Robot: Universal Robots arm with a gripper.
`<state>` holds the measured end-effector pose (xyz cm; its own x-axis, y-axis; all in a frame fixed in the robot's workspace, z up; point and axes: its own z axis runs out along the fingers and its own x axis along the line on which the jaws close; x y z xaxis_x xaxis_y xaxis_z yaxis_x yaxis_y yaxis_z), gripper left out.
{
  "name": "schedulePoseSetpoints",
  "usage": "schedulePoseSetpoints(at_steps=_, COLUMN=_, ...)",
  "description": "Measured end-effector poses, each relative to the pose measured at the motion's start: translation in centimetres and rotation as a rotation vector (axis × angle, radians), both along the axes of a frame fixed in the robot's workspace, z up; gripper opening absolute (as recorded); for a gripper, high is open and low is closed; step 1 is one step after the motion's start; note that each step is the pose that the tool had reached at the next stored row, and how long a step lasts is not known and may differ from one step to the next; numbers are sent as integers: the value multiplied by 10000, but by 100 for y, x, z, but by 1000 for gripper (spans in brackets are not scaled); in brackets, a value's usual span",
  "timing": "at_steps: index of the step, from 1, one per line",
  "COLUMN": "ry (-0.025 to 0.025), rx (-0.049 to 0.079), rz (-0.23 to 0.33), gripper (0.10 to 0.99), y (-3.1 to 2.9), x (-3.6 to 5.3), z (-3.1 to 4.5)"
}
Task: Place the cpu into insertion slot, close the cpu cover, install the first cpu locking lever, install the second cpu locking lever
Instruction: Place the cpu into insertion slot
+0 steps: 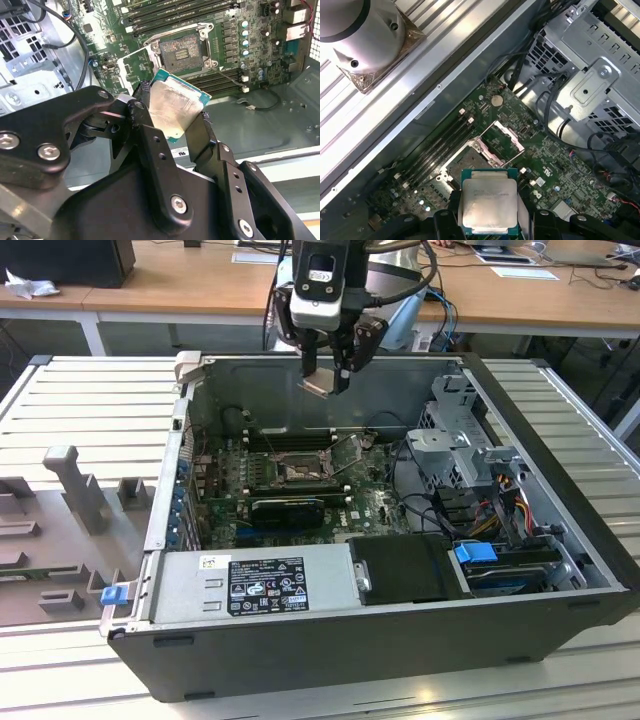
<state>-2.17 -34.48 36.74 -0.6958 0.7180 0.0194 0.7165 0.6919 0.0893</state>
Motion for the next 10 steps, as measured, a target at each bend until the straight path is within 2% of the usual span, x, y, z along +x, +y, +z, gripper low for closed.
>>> schedulePoseSetpoints(at_steps=10, ry=0, rx=0, rz=-844, gripper=525, y=0, x=0, z=-10)
